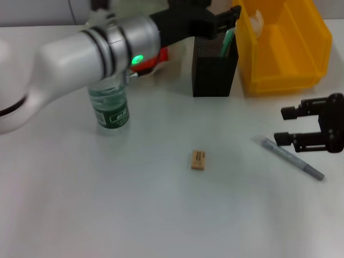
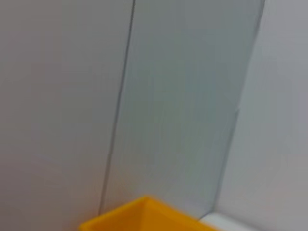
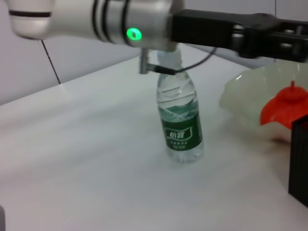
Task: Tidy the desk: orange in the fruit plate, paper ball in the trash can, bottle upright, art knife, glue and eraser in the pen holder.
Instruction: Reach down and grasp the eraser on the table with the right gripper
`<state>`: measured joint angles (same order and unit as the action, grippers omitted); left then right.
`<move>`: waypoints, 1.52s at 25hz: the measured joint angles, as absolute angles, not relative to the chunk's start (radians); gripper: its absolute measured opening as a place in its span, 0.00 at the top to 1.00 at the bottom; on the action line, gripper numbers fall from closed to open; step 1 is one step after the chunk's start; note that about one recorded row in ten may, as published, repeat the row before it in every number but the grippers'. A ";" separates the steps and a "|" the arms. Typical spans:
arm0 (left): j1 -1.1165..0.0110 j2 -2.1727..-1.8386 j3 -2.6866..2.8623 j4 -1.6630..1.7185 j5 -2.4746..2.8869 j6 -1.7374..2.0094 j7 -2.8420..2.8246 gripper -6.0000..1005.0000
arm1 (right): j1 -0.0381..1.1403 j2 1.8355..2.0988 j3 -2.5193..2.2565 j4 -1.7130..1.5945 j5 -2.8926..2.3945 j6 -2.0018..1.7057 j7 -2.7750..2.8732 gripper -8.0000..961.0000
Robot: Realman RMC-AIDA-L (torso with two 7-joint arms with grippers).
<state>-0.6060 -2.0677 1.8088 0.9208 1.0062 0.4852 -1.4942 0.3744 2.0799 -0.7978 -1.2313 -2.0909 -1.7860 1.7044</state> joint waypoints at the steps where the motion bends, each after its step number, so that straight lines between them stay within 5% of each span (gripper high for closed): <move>1: -0.557 -2.064 1.780 0.959 1.007 0.545 -1.478 0.46 | 0.379 2.080 -0.802 -1.248 -2.091 -1.788 1.718 0.32; 9: -0.278 -2.021 1.396 1.043 1.107 1.313 -1.439 0.23 | 0.520 2.080 -1.048 -1.433 -2.260 -1.779 2.074 0.32; 19: -0.126 -2.028 1.076 0.987 1.358 1.626 -1.409 0.24 | 0.848 2.082 -1.413 -1.263 -2.491 -1.722 2.372 0.32; 24: -0.103 -2.044 1.044 0.983 1.432 1.675 -1.371 0.24 | 0.983 2.088 -1.590 -1.079 -2.503 -1.609 2.459 0.32; 38: -0.119 -2.029 1.040 0.978 1.601 1.778 -1.294 0.24 | 1.038 2.092 -1.830 -0.969 -2.427 -1.427 2.542 0.33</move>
<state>-0.1193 -2.0292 1.0401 0.9781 1.6014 1.7785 -1.2941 1.0376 2.0925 -1.8300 -0.9686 -2.4268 -1.4272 2.5423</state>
